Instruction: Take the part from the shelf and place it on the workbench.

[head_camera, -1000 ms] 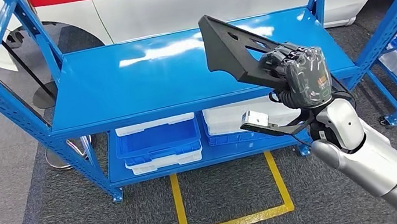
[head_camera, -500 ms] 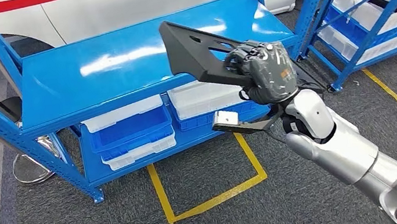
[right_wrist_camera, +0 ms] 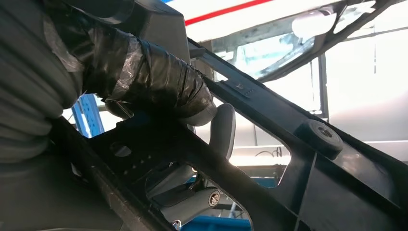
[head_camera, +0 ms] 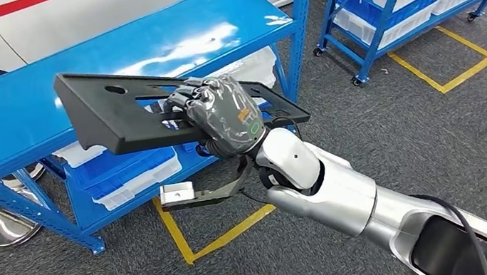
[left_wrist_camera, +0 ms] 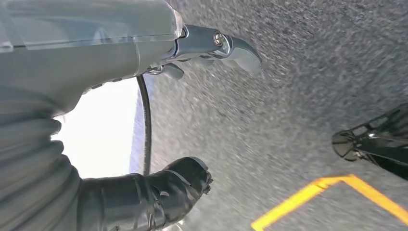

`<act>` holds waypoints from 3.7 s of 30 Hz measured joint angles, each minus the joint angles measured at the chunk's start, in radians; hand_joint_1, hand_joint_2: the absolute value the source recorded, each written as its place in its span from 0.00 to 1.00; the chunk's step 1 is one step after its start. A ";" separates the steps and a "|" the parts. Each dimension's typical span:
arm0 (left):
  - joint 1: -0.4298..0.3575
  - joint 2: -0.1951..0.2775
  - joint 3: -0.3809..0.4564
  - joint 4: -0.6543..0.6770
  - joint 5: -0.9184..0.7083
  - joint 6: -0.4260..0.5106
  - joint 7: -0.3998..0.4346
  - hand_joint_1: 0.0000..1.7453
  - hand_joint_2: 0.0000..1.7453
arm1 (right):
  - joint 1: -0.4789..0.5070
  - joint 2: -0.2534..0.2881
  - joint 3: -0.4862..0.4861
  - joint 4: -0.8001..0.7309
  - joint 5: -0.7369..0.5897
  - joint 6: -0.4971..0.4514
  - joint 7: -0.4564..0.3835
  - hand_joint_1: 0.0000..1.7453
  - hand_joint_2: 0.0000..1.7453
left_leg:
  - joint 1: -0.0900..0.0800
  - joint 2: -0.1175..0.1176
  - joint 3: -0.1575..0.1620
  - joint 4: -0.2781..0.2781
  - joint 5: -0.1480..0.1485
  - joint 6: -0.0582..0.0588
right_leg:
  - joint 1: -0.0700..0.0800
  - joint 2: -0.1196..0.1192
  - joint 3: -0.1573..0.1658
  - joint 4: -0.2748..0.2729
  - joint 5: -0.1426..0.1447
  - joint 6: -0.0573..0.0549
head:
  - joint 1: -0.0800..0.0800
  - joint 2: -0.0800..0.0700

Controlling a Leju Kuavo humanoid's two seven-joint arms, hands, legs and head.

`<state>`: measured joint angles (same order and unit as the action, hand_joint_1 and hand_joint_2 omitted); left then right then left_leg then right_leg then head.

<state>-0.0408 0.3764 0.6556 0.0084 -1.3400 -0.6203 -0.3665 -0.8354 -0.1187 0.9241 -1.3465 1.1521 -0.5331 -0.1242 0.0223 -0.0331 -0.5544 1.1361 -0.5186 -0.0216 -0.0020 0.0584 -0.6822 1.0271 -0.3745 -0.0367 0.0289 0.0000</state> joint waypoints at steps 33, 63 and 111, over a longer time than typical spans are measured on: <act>0.126 -0.007 0.273 0.000 0.070 -0.041 0.055 0.00 1.00 | -0.031 -0.161 -0.035 0.031 -0.041 -0.010 -0.004 1.00 1.00 | 0.001 -0.033 0.049 -0.112 -0.017 0.016 | 0.013 0.020 -0.014 0.014 0.003 0.000 | -0.001 0.000; 0.112 -0.048 0.355 0.000 0.060 -0.029 0.091 0.00 1.00 | -0.045 -0.217 -0.077 0.048 -0.053 0.019 -0.016 1.00 1.00 | 0.017 -0.018 -0.020 -0.077 0.037 -0.006 | 0.011 0.027 0.069 0.013 -0.076 -0.008 | 0.001 0.000; 0.097 -0.047 0.404 0.000 0.021 -0.027 0.099 0.00 1.00 | -0.047 -0.249 -0.081 0.064 -0.056 0.028 -0.018 1.00 1.00 | 0.007 0.146 0.014 -0.132 0.027 0.003 | -0.002 -0.114 0.038 0.021 -0.072 0.037 | 0.003 0.000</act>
<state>0.0567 0.3291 1.0594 0.0087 -1.3193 -0.6469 -0.2674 -0.8821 -0.3681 0.8433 -1.2825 1.0959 -0.5055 -0.1421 0.0295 0.1126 -0.5404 1.0039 -0.4914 -0.0191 -0.0037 -0.0558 -0.6440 1.0477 -0.4465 0.0002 0.0315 0.0000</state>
